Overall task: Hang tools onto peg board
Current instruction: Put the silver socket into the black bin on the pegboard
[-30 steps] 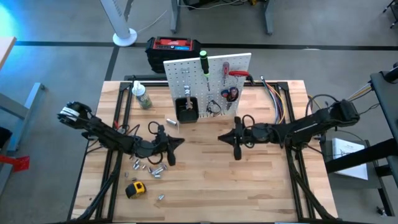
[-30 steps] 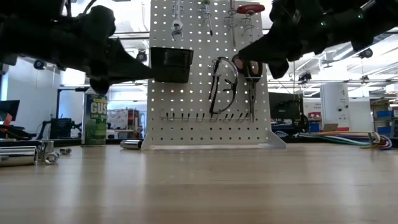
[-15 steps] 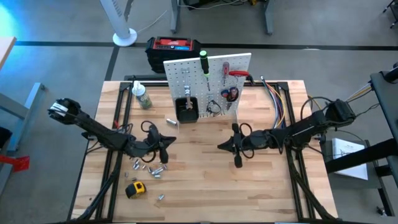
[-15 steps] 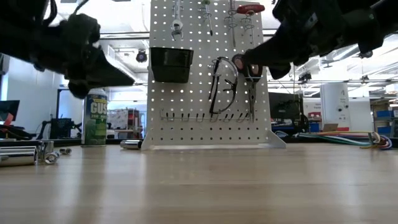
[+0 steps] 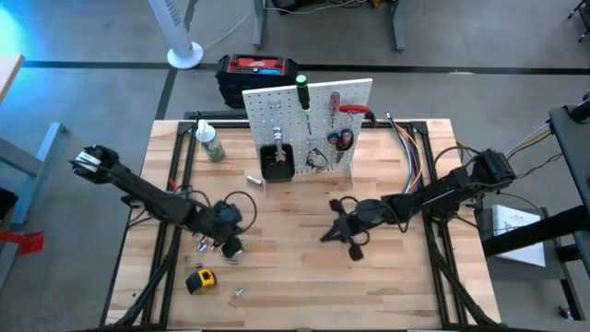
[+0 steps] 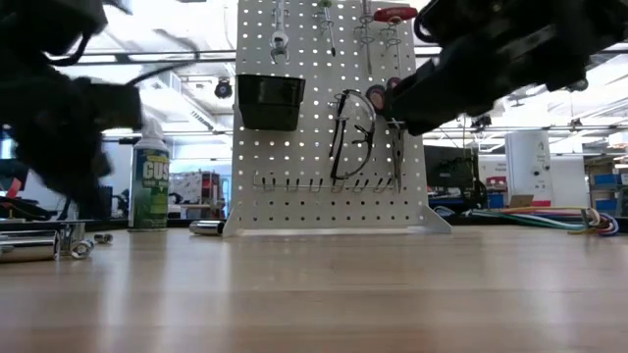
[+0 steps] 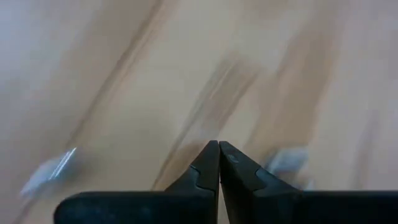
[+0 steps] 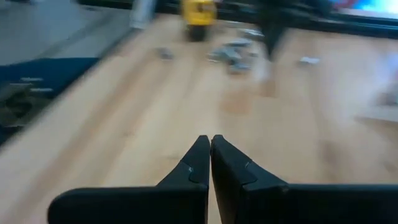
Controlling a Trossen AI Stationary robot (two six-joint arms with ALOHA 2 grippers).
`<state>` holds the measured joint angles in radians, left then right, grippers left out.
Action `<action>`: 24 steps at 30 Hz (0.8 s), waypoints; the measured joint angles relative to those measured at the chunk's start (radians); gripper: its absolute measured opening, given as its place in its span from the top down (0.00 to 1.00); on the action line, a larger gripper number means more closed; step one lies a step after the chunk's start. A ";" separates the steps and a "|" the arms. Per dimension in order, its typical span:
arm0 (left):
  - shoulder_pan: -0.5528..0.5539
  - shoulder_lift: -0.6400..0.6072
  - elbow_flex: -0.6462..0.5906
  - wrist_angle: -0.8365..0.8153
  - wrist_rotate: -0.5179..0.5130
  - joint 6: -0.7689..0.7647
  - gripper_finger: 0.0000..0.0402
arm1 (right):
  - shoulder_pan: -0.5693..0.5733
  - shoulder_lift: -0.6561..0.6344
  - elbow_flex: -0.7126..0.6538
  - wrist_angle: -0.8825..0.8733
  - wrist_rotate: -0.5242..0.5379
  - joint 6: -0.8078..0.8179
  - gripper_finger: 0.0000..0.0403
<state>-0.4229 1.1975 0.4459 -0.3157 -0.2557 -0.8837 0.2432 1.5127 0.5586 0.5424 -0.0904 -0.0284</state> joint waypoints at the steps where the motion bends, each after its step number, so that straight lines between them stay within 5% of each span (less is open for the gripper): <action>1: 0.000 0.005 0.035 -0.114 0.027 -0.012 1.00 | 0.000 0.000 0.004 -0.012 0.047 0.000 1.00; 5: 0.000 0.032 0.163 -0.458 -0.079 0.005 0.96 | -0.001 0.000 0.004 -0.015 0.112 0.010 1.00; 9: 0.017 0.040 0.230 -0.497 -0.368 0.113 0.84 | -0.001 0.000 0.004 -0.014 0.115 0.017 1.00; 11: 0.068 0.033 0.245 -0.497 -0.418 0.201 0.77 | -0.001 0.000 0.004 -0.016 0.116 0.019 1.00; 17: 0.291 -0.012 0.208 -0.405 -0.343 0.532 0.61 | -0.001 -0.021 0.003 -0.153 0.116 0.032 1.00; 24: 0.548 -0.091 0.015 0.029 -0.066 0.913 0.59 | -0.001 -0.033 0.003 -0.230 0.118 0.077 1.00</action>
<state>0.1249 1.1069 0.4608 -0.2870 -0.3216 0.0292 0.2420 1.4802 0.5621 0.3120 0.0279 0.0485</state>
